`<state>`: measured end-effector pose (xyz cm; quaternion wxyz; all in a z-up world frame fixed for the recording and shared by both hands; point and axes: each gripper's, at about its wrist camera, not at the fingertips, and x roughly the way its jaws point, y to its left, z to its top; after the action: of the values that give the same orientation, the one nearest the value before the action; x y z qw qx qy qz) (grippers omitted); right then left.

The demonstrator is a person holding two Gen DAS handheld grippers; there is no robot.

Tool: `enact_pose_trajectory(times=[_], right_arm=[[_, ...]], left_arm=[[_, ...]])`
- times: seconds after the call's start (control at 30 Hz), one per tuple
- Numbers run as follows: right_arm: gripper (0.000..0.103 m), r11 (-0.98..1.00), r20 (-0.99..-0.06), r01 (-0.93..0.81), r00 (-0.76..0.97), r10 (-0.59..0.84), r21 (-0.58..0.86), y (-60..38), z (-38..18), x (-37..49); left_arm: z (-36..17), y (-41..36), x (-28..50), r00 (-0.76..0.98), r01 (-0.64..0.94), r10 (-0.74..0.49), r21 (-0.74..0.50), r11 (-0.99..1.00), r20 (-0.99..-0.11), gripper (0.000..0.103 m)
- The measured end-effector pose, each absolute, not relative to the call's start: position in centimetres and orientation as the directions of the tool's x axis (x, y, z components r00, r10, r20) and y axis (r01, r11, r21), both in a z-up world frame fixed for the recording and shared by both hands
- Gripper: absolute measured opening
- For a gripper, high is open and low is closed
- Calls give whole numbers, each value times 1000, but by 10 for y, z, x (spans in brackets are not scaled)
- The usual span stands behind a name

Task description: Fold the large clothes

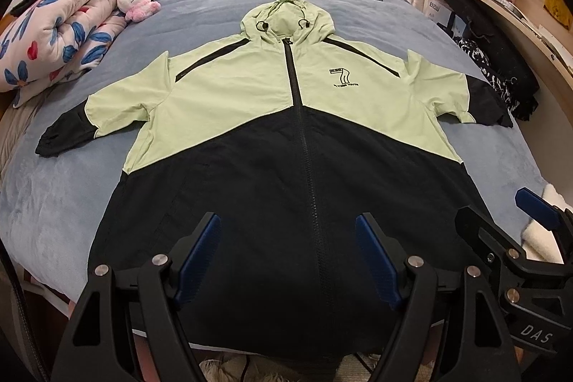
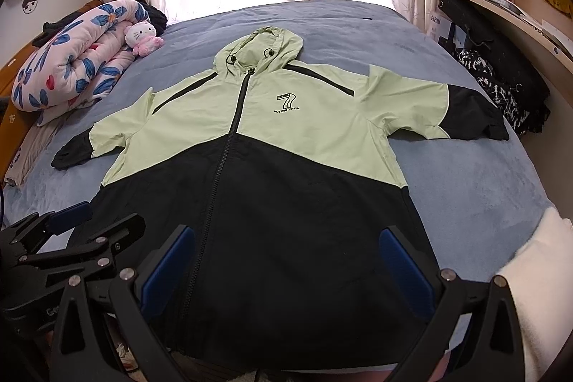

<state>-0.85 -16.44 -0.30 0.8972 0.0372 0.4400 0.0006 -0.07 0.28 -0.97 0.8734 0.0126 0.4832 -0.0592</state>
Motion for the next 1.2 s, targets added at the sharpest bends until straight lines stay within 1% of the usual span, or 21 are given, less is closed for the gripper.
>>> enact_pose_trajectory(times=[1.2], right_arm=[[103, 997, -795, 33, 606, 35, 70, -162, -6, -12]], left_arm=[[-15, 3, 4, 513, 105, -82, -33, 994, -854, 76]])
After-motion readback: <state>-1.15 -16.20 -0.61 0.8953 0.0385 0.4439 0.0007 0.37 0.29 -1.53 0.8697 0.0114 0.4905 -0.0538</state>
